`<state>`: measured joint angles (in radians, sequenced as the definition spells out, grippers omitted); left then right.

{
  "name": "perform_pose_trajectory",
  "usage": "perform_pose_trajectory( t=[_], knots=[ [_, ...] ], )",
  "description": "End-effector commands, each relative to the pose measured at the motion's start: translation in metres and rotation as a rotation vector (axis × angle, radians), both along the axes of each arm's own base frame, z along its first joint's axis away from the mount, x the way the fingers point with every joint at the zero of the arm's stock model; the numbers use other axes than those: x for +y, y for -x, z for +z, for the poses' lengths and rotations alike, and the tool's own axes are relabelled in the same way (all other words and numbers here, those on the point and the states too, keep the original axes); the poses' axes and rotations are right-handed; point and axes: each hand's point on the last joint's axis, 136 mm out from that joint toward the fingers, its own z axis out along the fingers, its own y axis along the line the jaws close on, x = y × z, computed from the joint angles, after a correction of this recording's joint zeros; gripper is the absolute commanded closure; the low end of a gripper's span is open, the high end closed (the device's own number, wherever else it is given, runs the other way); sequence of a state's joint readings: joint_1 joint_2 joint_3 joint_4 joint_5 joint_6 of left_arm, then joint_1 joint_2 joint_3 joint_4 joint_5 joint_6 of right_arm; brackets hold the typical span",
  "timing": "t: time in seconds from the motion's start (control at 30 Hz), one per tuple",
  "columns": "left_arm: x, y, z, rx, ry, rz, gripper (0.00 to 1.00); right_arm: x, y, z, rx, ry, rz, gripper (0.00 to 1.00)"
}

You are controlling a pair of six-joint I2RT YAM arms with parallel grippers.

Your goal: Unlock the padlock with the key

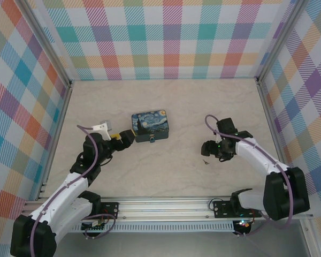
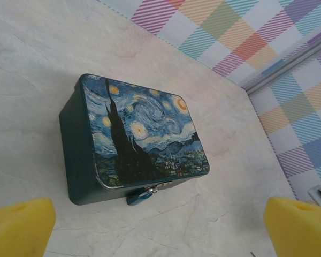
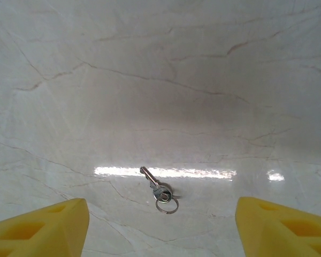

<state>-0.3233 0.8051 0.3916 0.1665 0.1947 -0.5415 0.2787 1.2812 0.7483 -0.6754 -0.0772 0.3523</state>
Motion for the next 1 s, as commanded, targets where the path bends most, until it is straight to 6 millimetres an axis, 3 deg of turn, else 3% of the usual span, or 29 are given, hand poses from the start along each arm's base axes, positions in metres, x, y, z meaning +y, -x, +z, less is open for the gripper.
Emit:
perform_pose_trajectory(
  t=[0.0,0.3,0.97],
  knots=[
    [-0.007,0.0,0.008,-0.029,0.047,-0.015,0.0,0.006,0.009,-0.008,0.062,-0.006,0.015,0.3],
    [-0.007,0.001,0.003,-0.019,0.029,-0.015,0.0,0.01,0.014,-0.028,0.13,0.024,0.033,0.41],
    [-0.006,-0.001,-0.001,-0.003,0.014,-0.006,0.0,0.016,0.02,-0.048,0.226,0.065,0.061,0.63]
  ],
)
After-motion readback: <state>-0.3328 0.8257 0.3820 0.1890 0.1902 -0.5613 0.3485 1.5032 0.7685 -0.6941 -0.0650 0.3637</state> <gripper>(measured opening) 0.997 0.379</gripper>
